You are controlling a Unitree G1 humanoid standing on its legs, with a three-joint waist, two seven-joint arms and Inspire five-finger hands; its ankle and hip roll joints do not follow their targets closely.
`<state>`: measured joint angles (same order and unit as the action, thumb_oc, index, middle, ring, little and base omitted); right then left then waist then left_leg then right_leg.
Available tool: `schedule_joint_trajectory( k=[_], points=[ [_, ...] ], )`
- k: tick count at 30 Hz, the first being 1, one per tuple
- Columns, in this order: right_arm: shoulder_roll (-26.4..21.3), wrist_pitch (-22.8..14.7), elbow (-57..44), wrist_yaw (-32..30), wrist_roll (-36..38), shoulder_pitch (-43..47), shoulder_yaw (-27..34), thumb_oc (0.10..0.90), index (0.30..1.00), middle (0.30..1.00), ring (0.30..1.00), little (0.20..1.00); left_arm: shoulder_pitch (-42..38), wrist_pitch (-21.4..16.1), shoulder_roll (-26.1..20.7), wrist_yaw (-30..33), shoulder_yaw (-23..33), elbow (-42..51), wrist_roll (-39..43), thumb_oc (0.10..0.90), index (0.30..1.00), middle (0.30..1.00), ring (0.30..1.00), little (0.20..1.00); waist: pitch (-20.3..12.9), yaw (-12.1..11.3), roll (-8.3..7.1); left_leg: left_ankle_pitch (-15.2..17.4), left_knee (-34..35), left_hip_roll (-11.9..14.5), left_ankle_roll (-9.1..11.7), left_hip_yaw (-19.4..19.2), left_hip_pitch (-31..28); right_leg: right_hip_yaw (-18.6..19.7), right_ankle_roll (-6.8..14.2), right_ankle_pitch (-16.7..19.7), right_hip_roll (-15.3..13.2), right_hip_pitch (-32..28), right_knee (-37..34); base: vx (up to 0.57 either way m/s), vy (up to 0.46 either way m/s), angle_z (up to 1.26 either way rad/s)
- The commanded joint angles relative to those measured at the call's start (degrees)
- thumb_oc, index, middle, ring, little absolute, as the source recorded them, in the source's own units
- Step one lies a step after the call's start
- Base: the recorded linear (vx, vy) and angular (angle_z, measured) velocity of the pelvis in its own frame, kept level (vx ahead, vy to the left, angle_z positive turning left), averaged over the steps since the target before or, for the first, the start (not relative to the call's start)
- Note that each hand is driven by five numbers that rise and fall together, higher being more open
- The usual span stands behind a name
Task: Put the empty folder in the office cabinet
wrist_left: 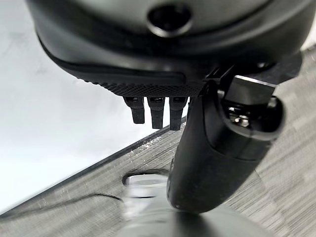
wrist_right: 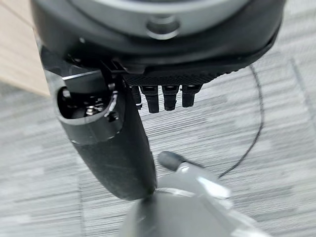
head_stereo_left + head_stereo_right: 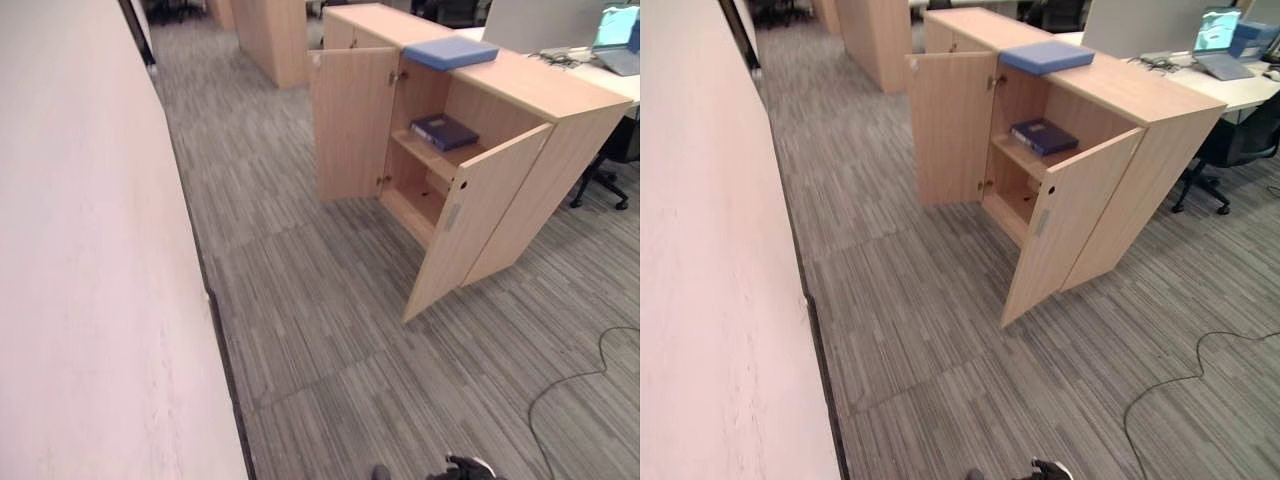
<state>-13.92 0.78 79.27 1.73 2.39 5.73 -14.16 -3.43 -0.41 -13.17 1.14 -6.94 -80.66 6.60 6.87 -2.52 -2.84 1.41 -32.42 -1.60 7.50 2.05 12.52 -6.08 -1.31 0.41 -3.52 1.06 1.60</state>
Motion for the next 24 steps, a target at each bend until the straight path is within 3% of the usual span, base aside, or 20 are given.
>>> schedule_joint_trajectory(
  k=[1,2,6,8,9,10,12,13,14,15,16,17,19,21,24],
  points=[
    [-1.9,1.1,0.9,0.3,-1.8,-2.4,-2.3,0.8,0.9,0.9,0.9,0.9,1.7,-0.4,1.8,-0.4,0.5,0.6,2.5,0.8,0.9,0.9,0.9,0.9,2.1,-0.4,0.35,0.0,12.8,-2.1,-6.1,-1.8,5.1,-1.3,2.5,-6.8,3.2,-7.5,-0.8,0.39,0.052,-0.1],
    [-1.9,1.1,0.7,0.5,-2.5,-2.6,-2.5,0.8,0.9,0.9,0.9,0.9,2.6,-0.4,1.9,-0.6,1.4,0.5,3.6,0.8,0.9,0.9,0.9,0.9,1.4,-1.5,1.21,-4.6,21.7,-0.3,-5.7,-1.4,4.5,-0.6,2.9,-7.6,3.9,-9.6,-1.8,0.32,0.057,-0.13],
    [-1.8,0.9,0.6,0.4,-2.9,-2.6,-2.8,0.8,0.9,0.9,0.9,0.9,3.6,-0.6,2.0,-0.4,2.6,0.4,5.0,0.8,0.9,0.9,0.9,0.9,1.5,-2.4,1.53,-7.4,30.1,2.3,-5.1,-2.0,6.2,0.5,3.1,-9.2,3.8,-11.8,-2.1,0.26,0.074,0.07],
    [-1.5,0.8,1.4,0.0,-2.5,-2.7,-2.1,0.8,0.9,0.9,0.9,0.9,4.5,-0.6,2.1,0.5,4.3,-1.1,5.8,0.8,0.9,0.9,0.9,0.9,1.6,-3.7,1.76,-9.7,36.5,5.0,-4.1,-2.9,7.3,2.6,3.4,-10.3,3.4,-15.3,-2.5,0.41,0.146,-0.19],
    [-1.3,0.7,1.7,0.1,-2.3,-2.9,-1.5,0.8,0.9,0.9,0.9,0.9,5.0,-0.4,2.2,0.4,5.5,-1.9,6.0,0.8,0.9,0.9,0.9,0.9,0.6,-3.9,2.06,-9.1,37.4,5.3,-4.0,-2.8,6.5,3.3,3.7,-10.5,3.5,-15.8,-2.6,0.48,0.204,-0.62],
    [-1.1,0.7,2.1,0.2,-2.2,-3.2,-0.8,0.8,0.9,0.9,0.9,0.9,5.5,-0.4,2.2,0.6,6.4,-2.5,6.5,0.8,0.9,0.9,0.9,0.9,-0.3,-4.0,2.64,-11.5,37.4,5.7,-3.5,-2.6,5.7,3.5,4.1,-11.0,3.5,-16.5,-2.6,0.37,0.215,-0.7],
    [-0.9,0.7,2.1,0.3,-2.1,-3.5,-0.5,0.8,0.9,0.9,0.9,0.9,5.8,-0.3,2.1,0.5,6.9,-2.6,6.6,0.8,0.9,0.9,0.9,0.9,-1.2,-4.0,2.76,-12.7,37.4,5.6,-3.2,-2.8,5.1,3.8,4.3,-11.3,3.1,-16.7,-2.5,0.34,0.26,-0.54],
    [-0.4,0.8,2.8,0.6,-2.1,-4.3,0.4,0.8,0.9,0.9,0.9,0.9,6.3,-0.7,1.7,0.3,7.6,-2.7,6.7,0.8,0.9,0.9,0.9,0.9,-4.0,-4.1,2.33,-13.5,37.4,4.4,-4.1,-3.6,3.6,3.8,6.4,-11.1,0.2,-16.0,-0.8,0.45,0.386,-0.1],
    [-0.2,0.9,2.9,0.8,-1.9,-4.5,0.7,0.8,0.9,0.9,0.9,0.9,6.2,-0.7,1.6,0.2,7.5,-2.5,6.6,0.8,0.9,0.9,0.9,0.9,-4.8,-4.1,2.03,-12.8,37.4,3.6,-4.7,-3.8,2.8,3.8,7.4,-10.6,-1.1,-15.6,0.2,0.64,0.584,0.11],
    [-0.2,1.0,2.9,1.0,-1.7,-4.8,1.2,0.8,0.9,0.9,0.9,0.9,5.7,-1.0,1.2,0.2,7.1,-1.5,6.5,0.8,0.9,0.9,0.9,0.9,-5.8,-3.9,1.67,-11.1,37.4,1.1,-6.3,-4.3,0.7,4.0,9.4,-7.2,-3.9,-13.8,5.0,0.31,0.295,0.01],
    [-0.2,1.0,2.9,1.0,-1.7,-4.8,1.2,0.8,0.9,0.9,0.9,0.9,5.7,-1.0,1.2,0.2,7.0,-1.5,6.5,0.8,0.9,0.9,0.9,0.9,-5.8,-4.0,1.62,-11.0,37.4,1.1,-6.3,-4.4,0.7,4.1,9.4,-7.2,-3.9,-13.8,5.0,0.28,0.31,0.01],
    [-0.3,1.0,2.7,1.1,-1.7,-4.8,1.1,0.8,0.9,0.9,0.9,0.9,5.5,-1.2,0.9,0.2,6.7,-1.0,6.3,0.8,0.9,0.9,0.9,0.9,-6.0,-3.9,1.59,-10.1,37.4,-0.1,-7.3,-4.7,-0.5,4.0,10.4,-4.5,-5.6,-12.3,9.0,0.15,0.216,-0.13],
    [-0.7,0.8,1.7,1.0,-1.5,-4.7,1.2,0.8,0.9,0.9,0.9,0.9,4.8,-1.4,0.4,0.4,6.0,0.4,6.0,0.8,0.9,0.9,0.9,0.9,-5.8,-3.8,1.68,-8.0,37.4,-2.7,-9.0,-4.9,-3.1,3.0,11.8,3.7,-9.5,-8.9,18.8,0.22,0.349,-0.27],
    [-1.3,0.6,-0.5,0.4,-0.5,-3.8,1.4,0.8,0.9,0.9,0.9,0.9,4.5,-1.3,0.0,0.8,5.3,1.3,5.7,0.8,0.9,0.9,0.9,0.9,-4.8,-3.4,2.73,-6.2,37.4,-4.7,-10.9,-4.0,-6.4,1.5,10.2,11.2,-12.6,-5.3,29.1,0.21,0.378,-0.32],
    [-2.0,-0.1,-3.3,-0.8,1.7,-2.2,2.0,0.8,0.9,0.9,0.9,0.9,4.1,-1.2,-0.6,1.5,4.3,1.3,5.1,0.8,0.9,0.9,0.9,0.9,-3.2,-2.2,3.79,-3.3,37.4,-6.5,-12.2,-3.1,-10.2,-2.1,9.0,14.3,-16.4,-0.5,38.1,0.21,0.312,0.38]
  ],
)
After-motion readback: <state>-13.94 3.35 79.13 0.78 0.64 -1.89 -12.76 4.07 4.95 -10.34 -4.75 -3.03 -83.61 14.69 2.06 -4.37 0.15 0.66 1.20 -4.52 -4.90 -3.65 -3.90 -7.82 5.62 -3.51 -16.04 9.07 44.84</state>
